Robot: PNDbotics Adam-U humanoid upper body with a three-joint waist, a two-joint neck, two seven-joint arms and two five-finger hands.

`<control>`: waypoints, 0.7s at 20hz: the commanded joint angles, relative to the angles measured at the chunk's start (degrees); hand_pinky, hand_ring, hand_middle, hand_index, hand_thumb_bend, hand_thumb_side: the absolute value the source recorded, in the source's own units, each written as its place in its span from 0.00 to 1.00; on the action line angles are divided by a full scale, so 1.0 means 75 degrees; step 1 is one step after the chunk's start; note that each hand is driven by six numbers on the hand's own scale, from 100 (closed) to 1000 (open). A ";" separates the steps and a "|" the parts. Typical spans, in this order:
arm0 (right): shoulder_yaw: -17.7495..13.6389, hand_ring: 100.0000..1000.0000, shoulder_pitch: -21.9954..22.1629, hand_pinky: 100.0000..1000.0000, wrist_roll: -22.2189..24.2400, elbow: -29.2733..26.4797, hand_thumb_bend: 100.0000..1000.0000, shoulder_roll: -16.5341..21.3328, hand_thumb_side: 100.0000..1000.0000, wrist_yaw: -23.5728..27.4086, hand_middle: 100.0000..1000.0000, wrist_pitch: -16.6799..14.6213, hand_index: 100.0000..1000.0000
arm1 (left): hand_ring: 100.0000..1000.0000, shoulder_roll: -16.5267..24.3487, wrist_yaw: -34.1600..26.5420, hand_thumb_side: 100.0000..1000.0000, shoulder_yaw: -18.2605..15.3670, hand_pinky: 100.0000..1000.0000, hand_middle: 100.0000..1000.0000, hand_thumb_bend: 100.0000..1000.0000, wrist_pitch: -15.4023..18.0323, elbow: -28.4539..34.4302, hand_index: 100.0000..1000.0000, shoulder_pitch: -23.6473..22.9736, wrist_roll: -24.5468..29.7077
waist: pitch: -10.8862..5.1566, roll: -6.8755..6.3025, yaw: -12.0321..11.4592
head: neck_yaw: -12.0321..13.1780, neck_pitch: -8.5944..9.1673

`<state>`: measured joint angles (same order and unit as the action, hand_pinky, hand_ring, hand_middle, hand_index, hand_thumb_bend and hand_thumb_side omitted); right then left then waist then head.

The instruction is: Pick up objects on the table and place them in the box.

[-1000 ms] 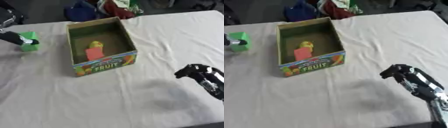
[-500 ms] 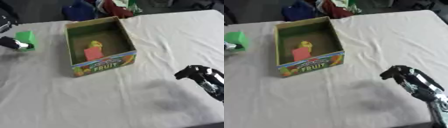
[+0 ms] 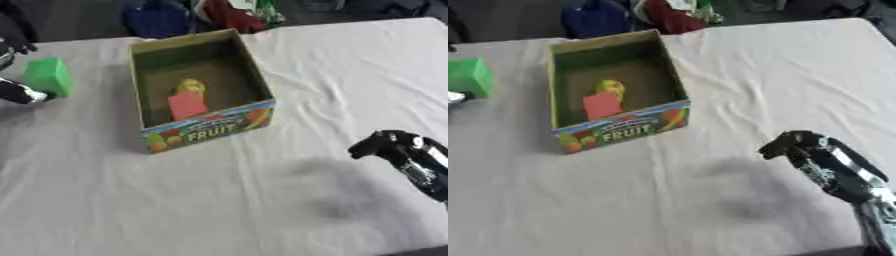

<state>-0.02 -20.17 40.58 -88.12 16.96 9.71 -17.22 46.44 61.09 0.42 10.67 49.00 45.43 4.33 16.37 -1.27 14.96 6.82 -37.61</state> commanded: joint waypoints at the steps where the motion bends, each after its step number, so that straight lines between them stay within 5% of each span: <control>1: -0.0057 0.72 -0.0113 0.70 -0.0002 -0.0083 0.00 0.0110 0.61 -0.0031 0.55 -0.0038 0.62 | 0.68 0.0284 0.0059 0.31 -0.0080 0.70 0.70 0.53 0.0001 0.0026 0.86 0.0095 -0.0081 | -0.0088 0.0012 0.0028 | -0.0015 0.0123; 6: -0.0067 0.72 -0.0127 0.70 -0.0020 -0.0090 0.00 0.0094 0.62 -0.0079 0.55 -0.0036 0.62 | 0.63 0.0214 0.0185 0.18 -0.0067 0.67 0.65 0.44 -0.0059 0.0022 0.81 0.0093 -0.0310 | 0.0002 -0.0008 0.0084 | -0.0016 0.0137; 9: -0.0071 0.72 -0.0133 0.70 -0.0027 -0.0097 0.00 0.0081 0.62 -0.0088 0.55 -0.0030 0.62 | 0.55 0.0162 0.0270 0.00 -0.0054 0.62 0.54 0.30 -0.0102 0.0033 0.71 0.0088 -0.0495 | 0.0013 -0.0022 0.0099 | -0.0013 0.0123; 14: -0.0083 0.72 -0.0117 0.70 -0.0027 -0.0095 0.00 0.0079 0.60 -0.0061 0.55 -0.0013 0.62 | 0.51 0.0144 0.0159 0.00 -0.0030 0.60 0.50 0.25 -0.0053 0.0162 0.68 0.0077 -0.0686 | -0.0062 -0.0024 0.0076 | -0.0022 0.0110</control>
<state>-0.03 -20.49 40.53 -88.12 16.90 9.21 -17.33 45.83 62.58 0.48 10.24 49.22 45.41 -0.29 17.21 -1.49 15.59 6.81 -37.16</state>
